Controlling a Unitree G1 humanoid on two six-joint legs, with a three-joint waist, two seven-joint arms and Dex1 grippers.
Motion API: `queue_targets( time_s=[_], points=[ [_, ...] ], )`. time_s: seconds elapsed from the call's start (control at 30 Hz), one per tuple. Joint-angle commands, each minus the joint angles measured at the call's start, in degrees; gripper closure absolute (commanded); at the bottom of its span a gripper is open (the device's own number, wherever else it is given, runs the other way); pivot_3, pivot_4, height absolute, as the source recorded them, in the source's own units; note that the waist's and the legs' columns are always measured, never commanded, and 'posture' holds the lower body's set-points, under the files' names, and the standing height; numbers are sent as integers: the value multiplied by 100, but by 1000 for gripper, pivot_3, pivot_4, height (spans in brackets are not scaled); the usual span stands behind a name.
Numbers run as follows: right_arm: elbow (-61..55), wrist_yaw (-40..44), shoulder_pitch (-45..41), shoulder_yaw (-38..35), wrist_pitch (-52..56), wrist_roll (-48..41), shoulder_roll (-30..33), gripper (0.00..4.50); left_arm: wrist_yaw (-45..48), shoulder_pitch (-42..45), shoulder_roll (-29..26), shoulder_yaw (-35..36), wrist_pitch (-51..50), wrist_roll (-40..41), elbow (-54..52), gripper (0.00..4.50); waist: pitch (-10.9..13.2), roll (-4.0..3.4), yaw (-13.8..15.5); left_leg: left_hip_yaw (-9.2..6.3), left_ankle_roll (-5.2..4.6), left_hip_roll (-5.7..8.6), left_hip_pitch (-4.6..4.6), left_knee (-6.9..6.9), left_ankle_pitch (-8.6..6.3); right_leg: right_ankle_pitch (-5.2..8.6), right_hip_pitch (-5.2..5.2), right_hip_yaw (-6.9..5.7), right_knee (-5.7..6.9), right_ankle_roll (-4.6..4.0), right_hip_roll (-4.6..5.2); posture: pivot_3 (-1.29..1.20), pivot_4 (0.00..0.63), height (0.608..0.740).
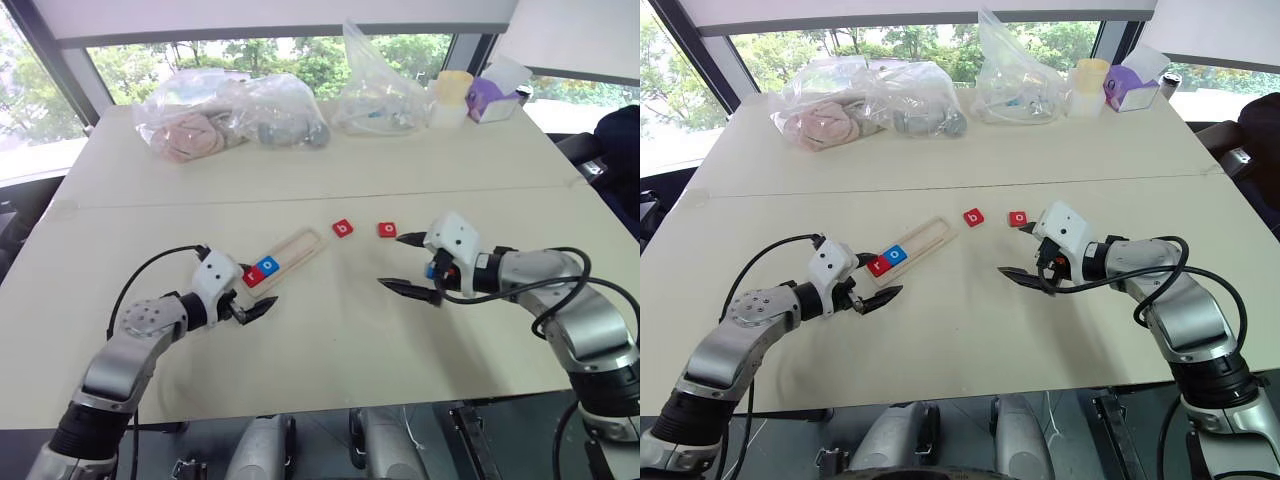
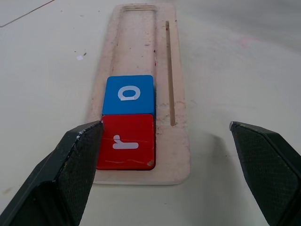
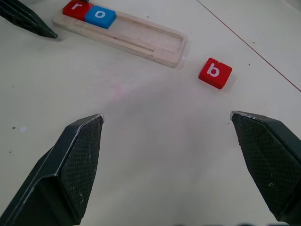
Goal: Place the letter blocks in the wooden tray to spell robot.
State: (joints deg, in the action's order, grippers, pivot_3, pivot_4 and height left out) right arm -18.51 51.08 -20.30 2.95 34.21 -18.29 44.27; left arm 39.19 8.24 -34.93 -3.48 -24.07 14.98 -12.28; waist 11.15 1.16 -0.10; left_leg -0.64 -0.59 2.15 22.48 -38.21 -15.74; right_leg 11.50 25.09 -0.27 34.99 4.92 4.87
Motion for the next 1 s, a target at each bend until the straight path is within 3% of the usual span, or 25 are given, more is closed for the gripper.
queue_targets(
  time_s=[0.03, 0.77, 0.87, 0.97, 1.0],
  points=[
    [-268, -23, -35, -98, 8, -30, 72, 58, -39, 91, 59, 15, 229, -161, 116, 0, 0, 0, 14, 0, 0, 0, 0, 0, 0, 0, 0, 0, 0, 0, 0, 0, 150, 725],
    [-345, -43, 0, -97, 48, -10, 104, 58, 2, -26, 229, -284, 545, -668, 649, 0, -4, -4, 89, 0, 0, 1, -2, 0, 0, 0, -3, -1, 0, 0, 2, 0, 150, 725],
    [-374, -65, 22, -102, 60, -10, 110, 0, -3, -40, 249, -258, 547, -660, 675, 774, -6, -5, 89, 0, 0, 1, -8, -1, 0, 0, -9, -1, 0, 0, 2, 0, 150, 725],
    [-424, -94, 56, -117, 89, -20, 118, 0, 20, -68, 241, -244, 505, -630, 653, 2024, -10, -10, 89, 0, 0, 1, -11, -2, 0, 0, -14, -3, 0, 0, 5, 0, 150, 725],
    [-439, -103, 74, -123, 95, -22, 121, 0, 24, -76, 252, -229, 477, -600, 647, 2024, -11, -11, 86, 0, 0, 0, -11, -2, 0, 0, -15, -4, 0, 0, 5, 0, 150, 725]
  ],
)
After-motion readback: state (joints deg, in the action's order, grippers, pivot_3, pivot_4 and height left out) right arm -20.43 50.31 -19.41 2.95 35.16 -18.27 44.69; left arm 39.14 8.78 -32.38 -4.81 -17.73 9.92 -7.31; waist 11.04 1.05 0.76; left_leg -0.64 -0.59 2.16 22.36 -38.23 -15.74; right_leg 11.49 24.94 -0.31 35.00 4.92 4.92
